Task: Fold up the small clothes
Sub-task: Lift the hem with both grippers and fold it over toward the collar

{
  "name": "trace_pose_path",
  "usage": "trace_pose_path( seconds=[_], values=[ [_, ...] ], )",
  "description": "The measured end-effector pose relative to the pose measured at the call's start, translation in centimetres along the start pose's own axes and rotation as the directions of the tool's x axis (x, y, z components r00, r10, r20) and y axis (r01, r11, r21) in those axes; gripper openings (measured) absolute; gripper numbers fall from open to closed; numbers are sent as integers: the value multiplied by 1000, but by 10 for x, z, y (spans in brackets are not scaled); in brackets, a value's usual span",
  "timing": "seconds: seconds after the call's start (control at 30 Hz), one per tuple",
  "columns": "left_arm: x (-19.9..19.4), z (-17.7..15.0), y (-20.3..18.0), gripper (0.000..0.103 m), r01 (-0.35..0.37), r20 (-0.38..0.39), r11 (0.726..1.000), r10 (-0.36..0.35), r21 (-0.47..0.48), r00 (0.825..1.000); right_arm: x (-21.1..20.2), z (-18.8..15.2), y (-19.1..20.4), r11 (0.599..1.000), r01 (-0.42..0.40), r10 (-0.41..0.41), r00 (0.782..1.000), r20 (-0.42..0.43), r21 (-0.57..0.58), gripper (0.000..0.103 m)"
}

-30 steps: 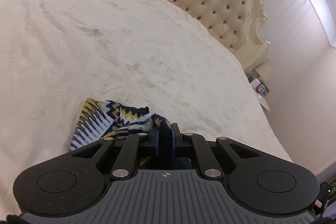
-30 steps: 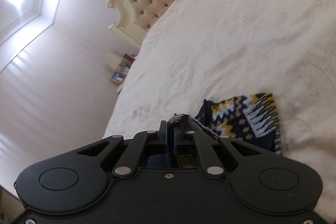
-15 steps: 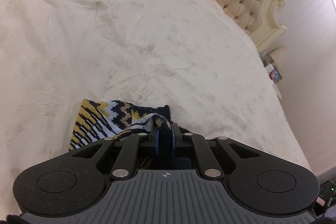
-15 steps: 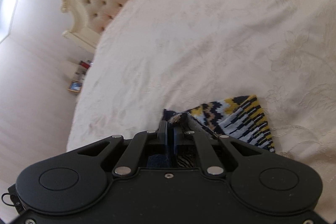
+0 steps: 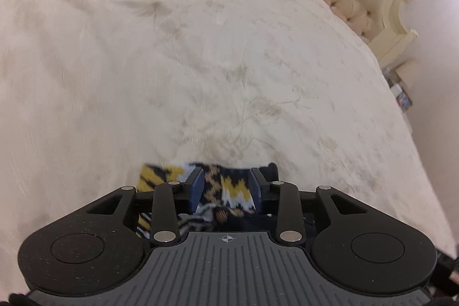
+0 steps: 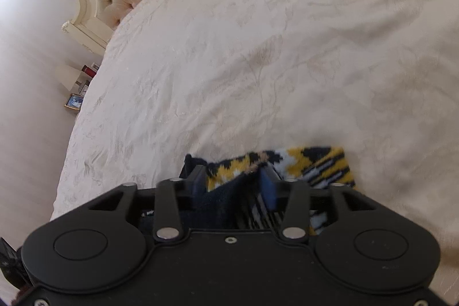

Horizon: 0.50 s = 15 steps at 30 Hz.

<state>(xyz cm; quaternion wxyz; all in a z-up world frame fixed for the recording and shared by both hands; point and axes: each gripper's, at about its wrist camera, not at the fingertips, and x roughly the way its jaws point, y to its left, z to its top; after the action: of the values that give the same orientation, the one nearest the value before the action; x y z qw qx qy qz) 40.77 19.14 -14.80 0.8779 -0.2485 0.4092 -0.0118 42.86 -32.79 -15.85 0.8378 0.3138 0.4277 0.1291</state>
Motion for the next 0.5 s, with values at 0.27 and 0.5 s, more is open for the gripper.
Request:
trace_pose_path(
  seconds=[0.27,0.5],
  values=[
    [-27,-23,-36,43,-14,-39,970,24,242,999,-31,-8,24,987,47,-38,997,61,-153,61],
    [-26,-82,-50,44,-7,-165,918,79,396,983,-50,-55,47,940,63,-73,997,-18,-335,62]
  ],
)
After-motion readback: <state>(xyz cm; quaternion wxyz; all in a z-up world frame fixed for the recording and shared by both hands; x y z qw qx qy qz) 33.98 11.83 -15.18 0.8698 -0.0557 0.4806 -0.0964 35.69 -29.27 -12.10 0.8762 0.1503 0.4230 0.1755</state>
